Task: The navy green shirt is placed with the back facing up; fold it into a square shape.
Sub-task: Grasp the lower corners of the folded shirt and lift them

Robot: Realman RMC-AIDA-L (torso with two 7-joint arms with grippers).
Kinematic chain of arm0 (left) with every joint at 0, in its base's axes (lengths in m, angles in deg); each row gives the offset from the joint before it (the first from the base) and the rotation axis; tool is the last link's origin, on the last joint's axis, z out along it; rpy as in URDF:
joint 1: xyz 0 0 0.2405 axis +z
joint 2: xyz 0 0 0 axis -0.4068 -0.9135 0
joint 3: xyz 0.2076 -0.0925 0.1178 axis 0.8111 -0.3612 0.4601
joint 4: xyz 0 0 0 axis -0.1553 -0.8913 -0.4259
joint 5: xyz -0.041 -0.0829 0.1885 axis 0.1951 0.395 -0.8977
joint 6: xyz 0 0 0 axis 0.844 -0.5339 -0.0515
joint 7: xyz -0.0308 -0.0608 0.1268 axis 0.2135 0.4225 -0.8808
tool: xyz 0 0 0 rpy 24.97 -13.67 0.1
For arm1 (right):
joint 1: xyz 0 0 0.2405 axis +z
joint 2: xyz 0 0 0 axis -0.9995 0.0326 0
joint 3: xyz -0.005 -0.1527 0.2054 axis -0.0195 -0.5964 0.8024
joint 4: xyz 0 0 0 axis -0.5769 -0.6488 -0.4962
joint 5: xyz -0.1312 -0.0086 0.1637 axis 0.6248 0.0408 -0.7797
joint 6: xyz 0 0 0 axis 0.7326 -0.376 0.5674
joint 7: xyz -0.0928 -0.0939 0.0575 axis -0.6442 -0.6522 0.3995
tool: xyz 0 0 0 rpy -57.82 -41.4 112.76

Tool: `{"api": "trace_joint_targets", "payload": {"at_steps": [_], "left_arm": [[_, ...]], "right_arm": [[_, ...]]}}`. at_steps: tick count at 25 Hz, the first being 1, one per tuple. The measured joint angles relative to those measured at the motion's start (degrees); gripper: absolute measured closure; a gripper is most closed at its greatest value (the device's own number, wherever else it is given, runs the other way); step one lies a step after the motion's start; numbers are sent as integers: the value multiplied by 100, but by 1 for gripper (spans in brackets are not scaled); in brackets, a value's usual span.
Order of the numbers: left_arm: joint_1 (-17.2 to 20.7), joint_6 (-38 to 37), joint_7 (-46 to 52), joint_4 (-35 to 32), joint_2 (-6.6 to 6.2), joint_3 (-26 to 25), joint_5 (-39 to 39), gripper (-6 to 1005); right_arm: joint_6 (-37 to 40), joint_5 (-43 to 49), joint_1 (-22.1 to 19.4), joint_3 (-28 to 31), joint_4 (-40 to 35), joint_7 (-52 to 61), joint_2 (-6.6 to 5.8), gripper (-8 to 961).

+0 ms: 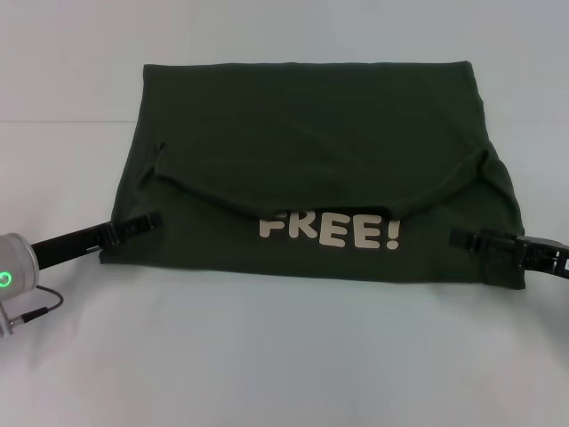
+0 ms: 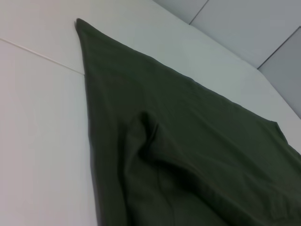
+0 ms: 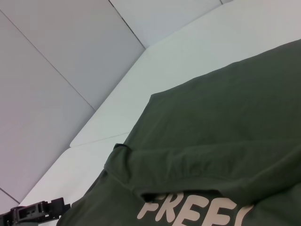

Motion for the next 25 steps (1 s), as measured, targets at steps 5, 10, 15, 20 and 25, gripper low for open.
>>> {"api": "trace_joint_targets", "payload": {"at_steps": [5, 10, 15, 20, 25], "left_arm": [[4, 85, -24, -22, -8, 16, -12, 130], [0, 26, 58, -6, -46, 15, -157, 156], [2, -38, 81, -2, -34, 16, -164, 182], [10, -169, 70, -2, -28, 15, -190, 207], [4, -177, 49, -47, -14, 15, -308, 233]], "right_arm": [[-5, 1, 7, 0, 0, -2, 0, 8], [-5, 1, 9, 0, 0, -2, 0, 8], [-4, 0, 13, 0, 0, -2, 0, 8], [-3, 0, 19, 0, 0, -2, 0, 9], [-3, 0, 18, 0, 0, -2, 2, 9]]}}
